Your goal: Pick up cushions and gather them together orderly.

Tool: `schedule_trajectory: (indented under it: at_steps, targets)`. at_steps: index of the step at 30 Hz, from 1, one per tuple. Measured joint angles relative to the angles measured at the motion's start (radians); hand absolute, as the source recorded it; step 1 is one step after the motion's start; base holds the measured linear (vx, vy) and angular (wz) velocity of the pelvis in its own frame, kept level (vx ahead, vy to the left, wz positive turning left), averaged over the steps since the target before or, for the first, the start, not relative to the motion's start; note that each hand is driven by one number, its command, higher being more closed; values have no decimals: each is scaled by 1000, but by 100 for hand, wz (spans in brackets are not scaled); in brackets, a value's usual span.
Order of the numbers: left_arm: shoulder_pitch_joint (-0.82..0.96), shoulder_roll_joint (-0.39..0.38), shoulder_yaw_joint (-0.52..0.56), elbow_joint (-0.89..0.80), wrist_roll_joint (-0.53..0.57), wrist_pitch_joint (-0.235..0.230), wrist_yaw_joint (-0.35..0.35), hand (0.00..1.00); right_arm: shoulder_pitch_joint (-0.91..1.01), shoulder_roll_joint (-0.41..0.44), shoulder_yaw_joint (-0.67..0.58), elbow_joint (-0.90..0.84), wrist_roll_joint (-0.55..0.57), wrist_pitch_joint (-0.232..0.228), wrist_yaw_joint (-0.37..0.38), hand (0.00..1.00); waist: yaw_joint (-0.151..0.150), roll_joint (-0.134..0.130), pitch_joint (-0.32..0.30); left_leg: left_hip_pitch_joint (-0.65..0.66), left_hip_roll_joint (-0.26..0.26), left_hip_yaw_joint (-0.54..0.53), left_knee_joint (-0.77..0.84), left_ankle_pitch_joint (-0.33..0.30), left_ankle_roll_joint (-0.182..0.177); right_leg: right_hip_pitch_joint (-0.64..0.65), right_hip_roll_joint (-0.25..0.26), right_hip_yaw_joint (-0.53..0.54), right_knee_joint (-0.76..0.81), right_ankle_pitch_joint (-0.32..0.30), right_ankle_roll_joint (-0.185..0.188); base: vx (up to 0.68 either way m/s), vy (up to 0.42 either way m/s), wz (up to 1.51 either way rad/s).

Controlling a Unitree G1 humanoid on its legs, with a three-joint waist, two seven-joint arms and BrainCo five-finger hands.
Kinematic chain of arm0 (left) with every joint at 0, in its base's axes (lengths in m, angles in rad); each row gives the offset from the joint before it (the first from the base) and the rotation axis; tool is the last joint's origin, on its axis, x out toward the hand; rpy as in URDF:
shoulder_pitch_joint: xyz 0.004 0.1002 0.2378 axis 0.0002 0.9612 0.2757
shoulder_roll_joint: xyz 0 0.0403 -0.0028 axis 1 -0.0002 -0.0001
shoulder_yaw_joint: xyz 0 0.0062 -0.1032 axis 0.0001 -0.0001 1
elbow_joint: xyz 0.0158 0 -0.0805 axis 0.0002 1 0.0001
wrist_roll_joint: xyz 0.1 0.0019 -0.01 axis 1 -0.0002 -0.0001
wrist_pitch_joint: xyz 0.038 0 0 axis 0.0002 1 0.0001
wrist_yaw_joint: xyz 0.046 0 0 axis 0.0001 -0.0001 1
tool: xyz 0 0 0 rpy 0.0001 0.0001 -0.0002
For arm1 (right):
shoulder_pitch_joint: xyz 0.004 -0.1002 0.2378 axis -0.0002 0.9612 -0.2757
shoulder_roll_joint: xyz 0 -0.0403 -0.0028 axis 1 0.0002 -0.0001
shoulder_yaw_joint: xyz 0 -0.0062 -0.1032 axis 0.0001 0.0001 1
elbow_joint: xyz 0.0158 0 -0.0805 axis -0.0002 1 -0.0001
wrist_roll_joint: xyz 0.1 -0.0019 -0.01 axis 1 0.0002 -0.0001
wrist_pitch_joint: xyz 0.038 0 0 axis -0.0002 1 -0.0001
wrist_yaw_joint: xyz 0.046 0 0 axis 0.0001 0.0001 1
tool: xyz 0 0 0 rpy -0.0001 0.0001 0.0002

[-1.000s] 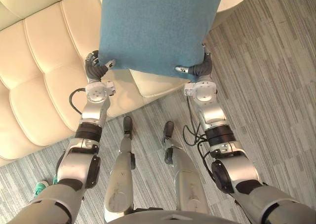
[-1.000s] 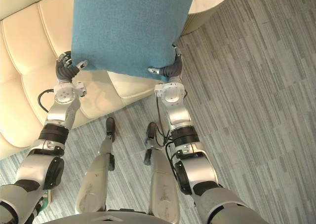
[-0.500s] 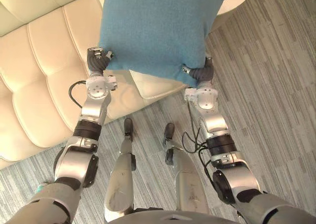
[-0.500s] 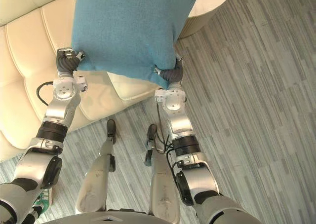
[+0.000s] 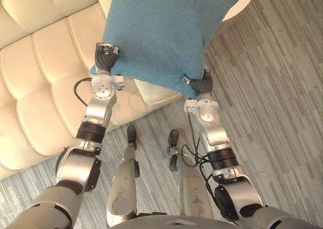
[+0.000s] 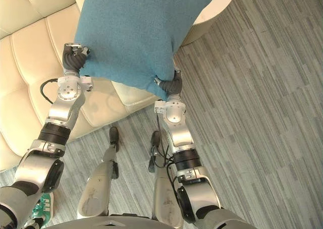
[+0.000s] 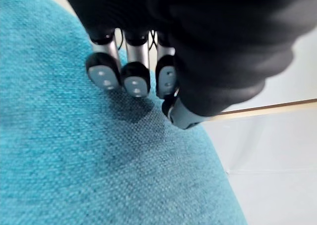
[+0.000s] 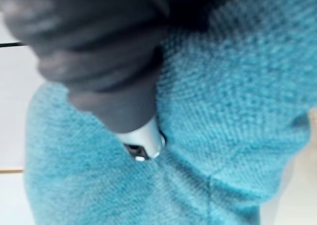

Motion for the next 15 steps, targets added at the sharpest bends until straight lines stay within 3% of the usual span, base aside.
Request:
schedule_trajectory:
  at_steps: [15]
  targets:
    - [41,15,60,-94,101,4,50,0,50,30,-41,-19,-1,0,1,100,0,0,0,2,-2,-1,28,-17,11,16,-6,-1,2,-5,7,0,-7,1]
